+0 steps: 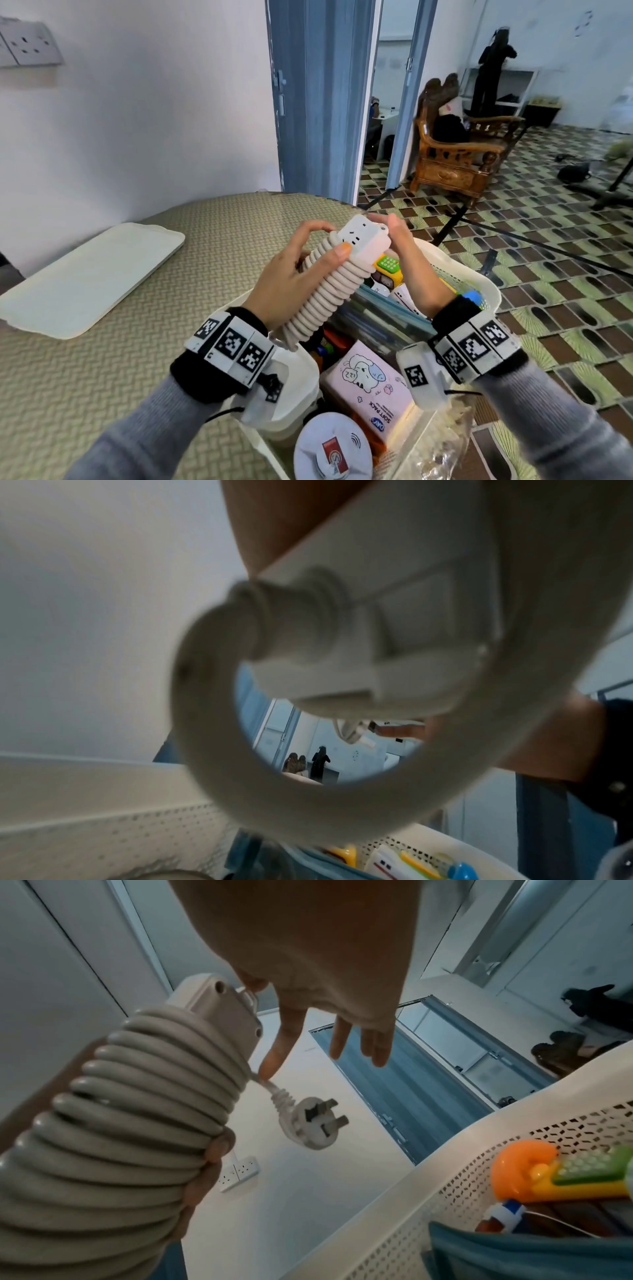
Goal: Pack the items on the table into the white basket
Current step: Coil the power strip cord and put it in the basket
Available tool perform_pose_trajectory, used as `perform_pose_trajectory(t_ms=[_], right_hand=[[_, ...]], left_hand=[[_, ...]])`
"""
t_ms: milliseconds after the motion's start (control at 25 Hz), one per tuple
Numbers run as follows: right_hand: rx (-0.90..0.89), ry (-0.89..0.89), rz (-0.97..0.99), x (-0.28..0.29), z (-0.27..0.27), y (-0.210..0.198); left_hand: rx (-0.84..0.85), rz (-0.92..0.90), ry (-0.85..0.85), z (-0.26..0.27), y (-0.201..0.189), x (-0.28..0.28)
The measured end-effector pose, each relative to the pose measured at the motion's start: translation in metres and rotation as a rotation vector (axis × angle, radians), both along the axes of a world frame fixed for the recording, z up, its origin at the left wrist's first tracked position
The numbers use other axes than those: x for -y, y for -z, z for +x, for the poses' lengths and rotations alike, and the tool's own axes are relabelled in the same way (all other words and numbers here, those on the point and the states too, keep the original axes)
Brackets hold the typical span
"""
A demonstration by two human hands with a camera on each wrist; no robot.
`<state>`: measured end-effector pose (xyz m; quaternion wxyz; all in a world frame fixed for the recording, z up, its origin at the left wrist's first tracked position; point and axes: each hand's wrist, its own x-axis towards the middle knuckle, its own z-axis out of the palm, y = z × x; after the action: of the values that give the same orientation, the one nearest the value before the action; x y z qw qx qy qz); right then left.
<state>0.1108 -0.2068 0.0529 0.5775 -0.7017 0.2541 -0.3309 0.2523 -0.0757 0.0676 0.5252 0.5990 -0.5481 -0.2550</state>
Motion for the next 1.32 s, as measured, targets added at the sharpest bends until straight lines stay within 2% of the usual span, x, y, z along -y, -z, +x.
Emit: perform_pose_trajectory(t_ms=[80, 160, 280, 400, 520, 600, 640, 680, 760, 800, 880, 960, 1040, 1160, 1200, 1240, 1320], right_hand=[[0.026, -0.102, 0.048, 0.003, -0.001, 0.004], [0.036, -0.112, 0.114, 0.001, -0.004, 0.005], [-0.072, -0.152, 0.037, -0.002, -0.013, 0.005], [-0.119, -0.178, 0.096, -0.009, -0.014, 0.003], [-0.083, -0.085, 0.078, -0.005, -0.011, 0.009], [-0.082, 0.01, 0.14, 0.004, -0.01, 0.014], [-0.108, 0.04, 0.164, 0.009, -0.011, 0.015], [-0.174, 0.035, 0.15, 0.015, -0.013, 0.014], [-0.349, -0.102, 0.064, 0.024, -0.015, 0.014], [-0.455, -0.217, -0.007, 0.026, -0.013, 0.015], [-0.753, -0.411, -0.272, 0.026, -0.005, 0.02], [-1.016, -0.549, -0.537, 0.024, 0.008, 0.031], [-1.157, -0.588, -0.648, 0.021, 0.019, 0.037], [-1.356, -0.603, -0.94, 0.019, 0.031, 0.029], [-1.384, -0.618, -0.976, 0.018, 0.033, 0.025], [-1.389, -0.645, -0.972, 0.018, 0.033, 0.023], [-1.396, -0.694, -0.844, 0.018, 0.033, 0.024]], left_hand=[[-0.132, -0.04, -0.025, -0.002, -0.004, 0.005], [-0.182, -0.07, -0.066, -0.007, -0.003, 0.012], [-0.211, -0.03, -0.093, -0.022, 0.004, 0.025], [-0.348, 0.063, -0.113, -0.033, 0.021, 0.044], [-0.528, 0.24, -0.103, -0.038, 0.037, 0.062], [-0.641, 0.396, -0.032, -0.03, 0.039, 0.063], [-0.588, 0.463, 0.03, -0.022, 0.035, 0.058], [-0.465, 0.536, 0.078, -0.011, 0.028, 0.051], [-0.162, 0.637, 0.076, 0.01, 0.015, 0.038], [-0.064, 0.647, 0.035, 0.02, 0.013, 0.032], [0.061, 0.616, -0.055, 0.036, 0.014, 0.022], [0.273, 0.617, -0.135, 0.05, 0.017, 0.008], [0.451, 0.661, -0.19, 0.062, 0.018, -0.012], [0.514, 0.654, -0.25, 0.082, 0.033, -0.046], [0.535, 0.613, -0.249, 0.084, 0.041, -0.057], [0.56, 0.57, -0.243, 0.084, 0.051, -0.067], [0.581, 0.553, -0.251, 0.081, 0.076, -0.081]])
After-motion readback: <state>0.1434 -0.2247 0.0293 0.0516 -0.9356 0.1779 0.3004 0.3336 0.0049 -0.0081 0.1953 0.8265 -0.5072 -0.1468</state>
